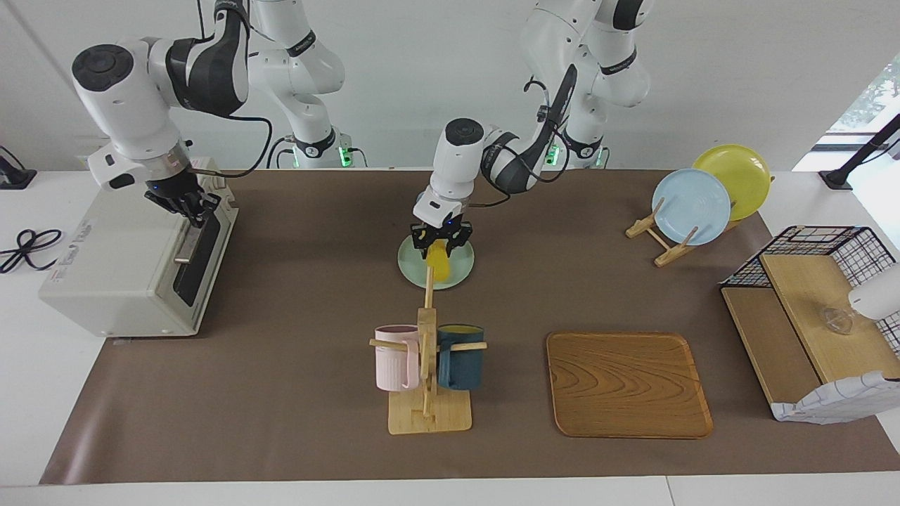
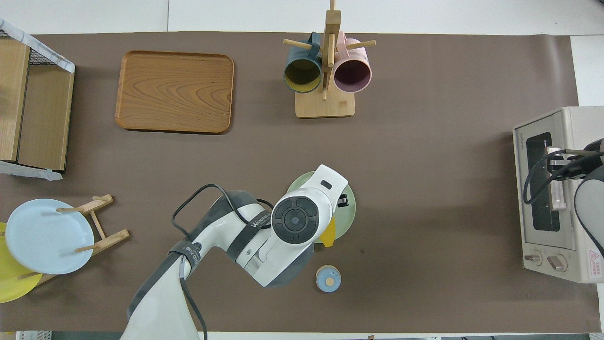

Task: Put corn in oven
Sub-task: 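Lower the corn onto the green plate and open the left gripper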

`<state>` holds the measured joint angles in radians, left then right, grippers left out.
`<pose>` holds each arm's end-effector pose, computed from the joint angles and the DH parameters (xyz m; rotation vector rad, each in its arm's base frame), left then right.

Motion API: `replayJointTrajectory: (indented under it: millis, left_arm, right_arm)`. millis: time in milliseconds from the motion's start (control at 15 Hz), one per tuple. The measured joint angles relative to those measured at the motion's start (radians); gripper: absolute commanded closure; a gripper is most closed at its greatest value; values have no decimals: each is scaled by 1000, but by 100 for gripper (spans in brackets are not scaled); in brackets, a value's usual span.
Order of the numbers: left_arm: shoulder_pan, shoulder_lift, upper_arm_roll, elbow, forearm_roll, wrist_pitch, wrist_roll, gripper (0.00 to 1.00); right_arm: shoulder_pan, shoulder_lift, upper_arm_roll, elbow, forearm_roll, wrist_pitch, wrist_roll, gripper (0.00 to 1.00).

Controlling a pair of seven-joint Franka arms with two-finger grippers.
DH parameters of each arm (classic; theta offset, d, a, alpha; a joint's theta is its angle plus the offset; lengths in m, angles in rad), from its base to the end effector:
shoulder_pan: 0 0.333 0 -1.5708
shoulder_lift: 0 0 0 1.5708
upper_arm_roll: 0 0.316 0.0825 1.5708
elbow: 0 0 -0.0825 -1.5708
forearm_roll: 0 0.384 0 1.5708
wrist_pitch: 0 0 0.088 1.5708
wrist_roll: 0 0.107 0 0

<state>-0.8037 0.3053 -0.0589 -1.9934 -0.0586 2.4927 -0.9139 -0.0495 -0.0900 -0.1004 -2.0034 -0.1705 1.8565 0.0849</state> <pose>0.4062 -0.4713 0.3280 2.9490 0.1461 0.1156 0.5173 -0.0927 0.4927 2.9767 -0.2706 -0.0927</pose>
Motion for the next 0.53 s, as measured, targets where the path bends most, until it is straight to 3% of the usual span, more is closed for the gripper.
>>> replayJointTrajectory:
  millis: [133,200,267,533]
  left_arm:
    - [-1,0,0,0,0,0,0,16]
    - [-1,0,0,0,0,0,0,5]
    - [-1,0,0,0,0,0,0,0]
    - [2,-5,9,3,0,-19,0,0]
  right_arm:
    - [-1,0,0,-5,-6,4,0,100]
    - [-5,0,0,-8,-6,8,0,100]
    - [-10,0,0,-11,-6,10,0,100]
    - [-24,8,0,-37,-6,47,0,100]
